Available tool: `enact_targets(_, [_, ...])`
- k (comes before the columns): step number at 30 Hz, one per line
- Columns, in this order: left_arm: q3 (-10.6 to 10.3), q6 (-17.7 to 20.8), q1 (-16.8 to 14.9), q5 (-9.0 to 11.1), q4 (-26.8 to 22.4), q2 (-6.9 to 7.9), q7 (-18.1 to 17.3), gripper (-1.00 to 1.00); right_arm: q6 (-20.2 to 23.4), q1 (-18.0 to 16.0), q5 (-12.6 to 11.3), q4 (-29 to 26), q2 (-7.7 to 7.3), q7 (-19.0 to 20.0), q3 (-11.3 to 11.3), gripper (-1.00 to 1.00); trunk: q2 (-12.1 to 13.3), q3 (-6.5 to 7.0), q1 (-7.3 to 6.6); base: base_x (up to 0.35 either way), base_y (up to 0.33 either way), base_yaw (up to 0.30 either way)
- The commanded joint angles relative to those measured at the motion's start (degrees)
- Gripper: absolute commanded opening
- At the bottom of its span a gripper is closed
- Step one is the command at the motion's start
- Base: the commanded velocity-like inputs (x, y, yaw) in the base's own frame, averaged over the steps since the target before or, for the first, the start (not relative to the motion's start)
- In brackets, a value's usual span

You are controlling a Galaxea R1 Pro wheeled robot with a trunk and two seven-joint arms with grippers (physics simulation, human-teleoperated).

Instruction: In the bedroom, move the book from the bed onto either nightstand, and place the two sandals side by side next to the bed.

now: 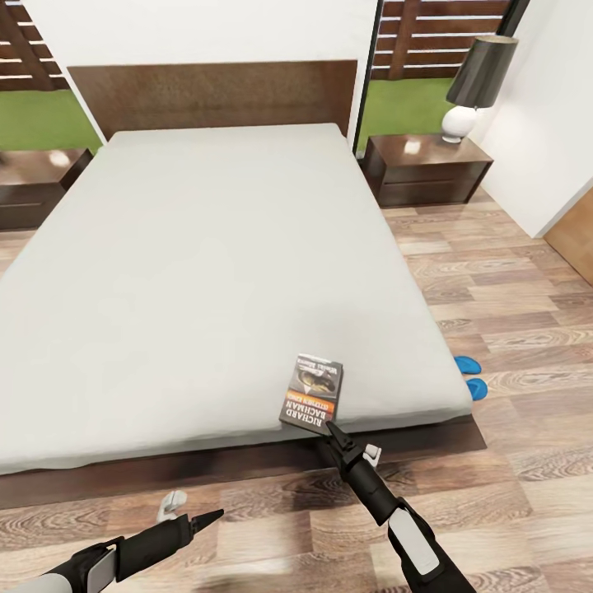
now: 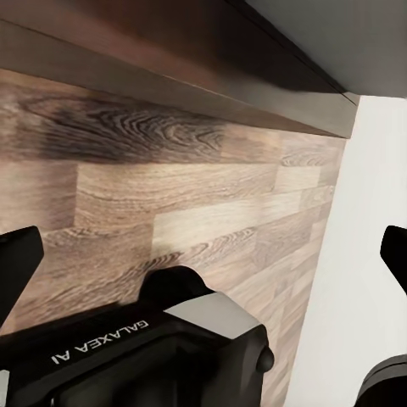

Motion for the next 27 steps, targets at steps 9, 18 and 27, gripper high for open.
enact_targets(9, [-0.5, 0.6, 0.0, 0.6, 0.0, 0.02, -0.2, 1.0, 0.6, 0.0, -0.4, 0.0, 0.05, 0.1, -0.2, 1.0, -1.6, -0.75, 0.87, 0.0, 0.0, 0.0])
enact_targets(18, [-0.5, 0.6, 0.0, 0.6, 0.0, 0.02, -0.2, 1.0, 0.6, 0.0, -0.4, 0.0, 0.05, 0.1, -0.1, 1.0, -2.0, -0.93, 1.09, 0.0, 0.0, 0.0])
enact_targets(27, [-0.5, 0.6, 0.0, 0.6, 0.0, 0.02, -0.3, 1.0, 0.6, 0.0, -0.4, 0.0, 0.05, 0.1, -0.2, 1.0, -2.0, -0.93, 1.09, 0.11, 0.0, 0.0])
